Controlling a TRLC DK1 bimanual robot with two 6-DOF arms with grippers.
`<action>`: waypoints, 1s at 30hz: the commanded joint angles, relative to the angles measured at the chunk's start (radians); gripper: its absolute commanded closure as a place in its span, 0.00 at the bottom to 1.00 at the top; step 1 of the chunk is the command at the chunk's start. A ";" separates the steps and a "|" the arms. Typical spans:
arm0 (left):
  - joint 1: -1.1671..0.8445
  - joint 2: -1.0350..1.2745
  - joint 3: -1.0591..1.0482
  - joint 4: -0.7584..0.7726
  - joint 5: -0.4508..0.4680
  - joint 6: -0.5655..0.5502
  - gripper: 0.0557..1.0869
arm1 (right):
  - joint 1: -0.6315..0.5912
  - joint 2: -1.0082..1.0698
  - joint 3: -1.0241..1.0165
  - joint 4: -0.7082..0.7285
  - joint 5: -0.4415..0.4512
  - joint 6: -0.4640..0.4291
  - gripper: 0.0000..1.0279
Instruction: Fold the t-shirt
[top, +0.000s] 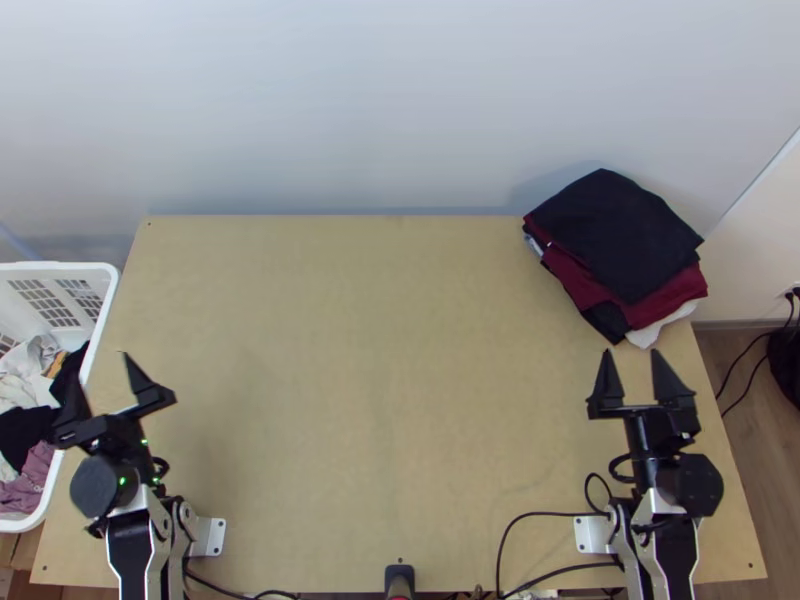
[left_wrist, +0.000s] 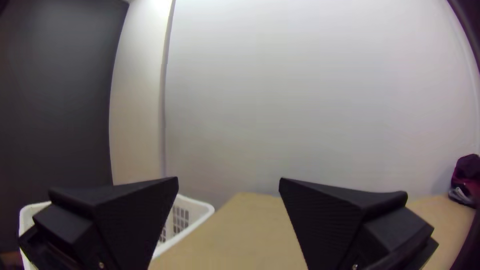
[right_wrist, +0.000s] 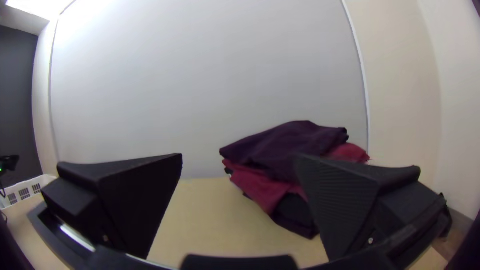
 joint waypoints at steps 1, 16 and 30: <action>-0.034 -0.007 -0.043 -0.116 0.013 -0.095 0.05 | 0.008 -0.007 -0.043 -0.093 0.012 -0.004 0.03; -0.040 -0.006 -0.040 -0.131 0.030 -0.092 0.05 | -0.005 -0.004 -0.037 -0.134 0.035 -0.013 0.03; -0.039 -0.006 -0.040 -0.131 0.030 -0.092 0.05 | -0.005 -0.004 -0.037 -0.134 0.035 -0.013 0.03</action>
